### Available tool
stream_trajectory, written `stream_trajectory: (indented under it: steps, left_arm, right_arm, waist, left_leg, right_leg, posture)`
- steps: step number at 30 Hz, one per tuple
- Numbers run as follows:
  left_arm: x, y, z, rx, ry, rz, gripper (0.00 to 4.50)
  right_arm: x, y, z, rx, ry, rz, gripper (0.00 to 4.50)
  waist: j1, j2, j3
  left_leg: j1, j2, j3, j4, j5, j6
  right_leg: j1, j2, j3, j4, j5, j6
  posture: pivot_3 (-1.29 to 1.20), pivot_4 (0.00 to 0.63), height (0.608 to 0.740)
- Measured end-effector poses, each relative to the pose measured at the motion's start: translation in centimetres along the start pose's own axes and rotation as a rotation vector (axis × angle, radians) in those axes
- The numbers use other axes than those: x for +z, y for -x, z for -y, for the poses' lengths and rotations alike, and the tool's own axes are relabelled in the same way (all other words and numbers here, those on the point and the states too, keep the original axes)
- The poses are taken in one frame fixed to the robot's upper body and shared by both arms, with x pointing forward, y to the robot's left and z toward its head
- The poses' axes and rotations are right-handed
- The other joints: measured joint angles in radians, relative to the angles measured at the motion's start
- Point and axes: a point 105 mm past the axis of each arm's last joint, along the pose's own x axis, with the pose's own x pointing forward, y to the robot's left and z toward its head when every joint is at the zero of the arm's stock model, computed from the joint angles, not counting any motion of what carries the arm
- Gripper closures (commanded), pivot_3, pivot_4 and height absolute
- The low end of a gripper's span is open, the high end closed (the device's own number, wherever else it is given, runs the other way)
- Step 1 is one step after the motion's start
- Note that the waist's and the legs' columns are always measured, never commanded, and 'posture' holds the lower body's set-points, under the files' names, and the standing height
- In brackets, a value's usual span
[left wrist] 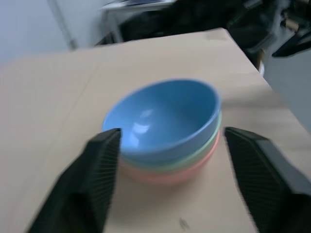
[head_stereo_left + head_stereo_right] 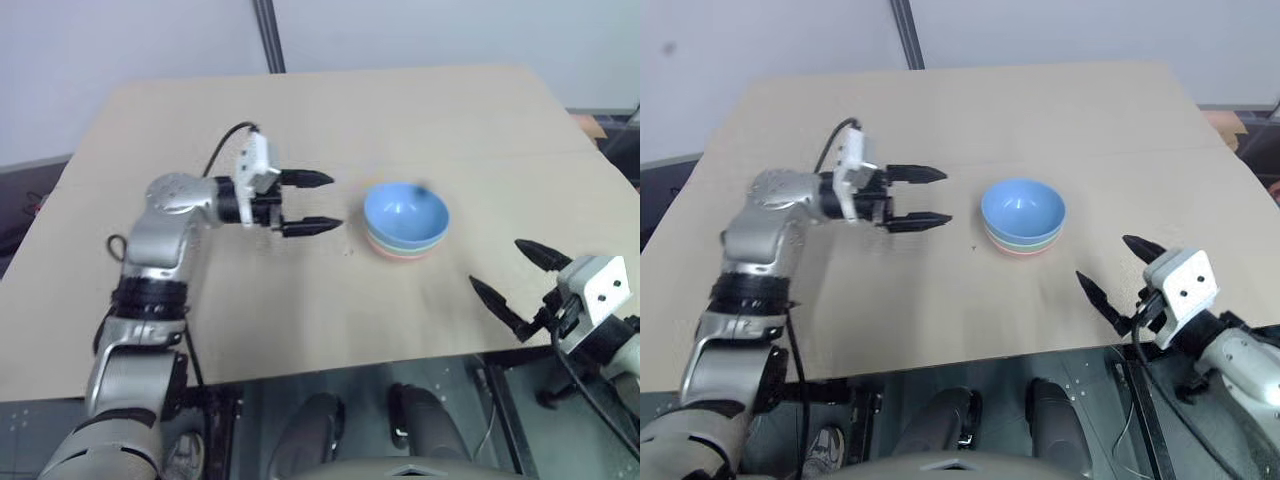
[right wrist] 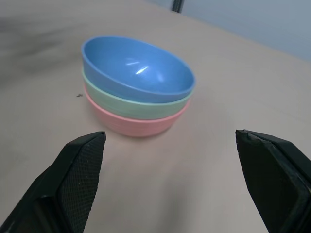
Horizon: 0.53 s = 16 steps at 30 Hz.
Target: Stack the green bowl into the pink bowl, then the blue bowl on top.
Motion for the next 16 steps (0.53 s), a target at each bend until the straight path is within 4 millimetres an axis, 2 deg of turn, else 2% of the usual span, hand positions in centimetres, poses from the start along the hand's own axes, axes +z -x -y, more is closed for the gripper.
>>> stream_trajectory:
  steps: [5, 12, 16]
  left_arm:
    - [-0.9, 3.0, 2.7, 0.137, 0.140, 0.030, 0.04]
    - [-3.1, 7.0, 5.9, 0.302, 0.264, -0.054, 0.04]
    - [-4.1, 8.5, 6.6, 0.347, 0.286, -0.096, 0.04]
  right_arm:
    - [-0.7, -0.9, 2.0, 0.125, 0.001, -0.025, 0.00]
    - [-1.8, 0.0, 4.2, 0.206, -0.041, -0.075, 0.00]
    - [-1.6, 0.3, 4.8, 0.212, -0.039, -0.077, 0.00]
  waist:
    - [0.006, 0.000, 0.000]
    - [0.017, 0.000, 0.000]
    - [0.018, 0.000, 0.000]
  left_leg:
    - [0.000, 0.000, 0.002, 0.000, 0.001, -0.002]
    - [0.000, 0.000, 0.002, -0.001, -0.002, 0.002]
    - [0.001, 0.000, 0.003, -0.001, -0.002, 0.002]
  right_leg:
    - [0.000, -0.001, 0.002, -0.001, 0.000, -0.001]
    - [0.000, -0.002, 0.003, -0.001, 0.000, -0.001]
    - [0.000, -0.002, 0.002, -0.001, 0.001, -0.001]
  posture:
    - [0.00, 0.150, 0.740]
    - [0.00, 0.150, 0.740]
    - [0.00, 0.150, 0.740]
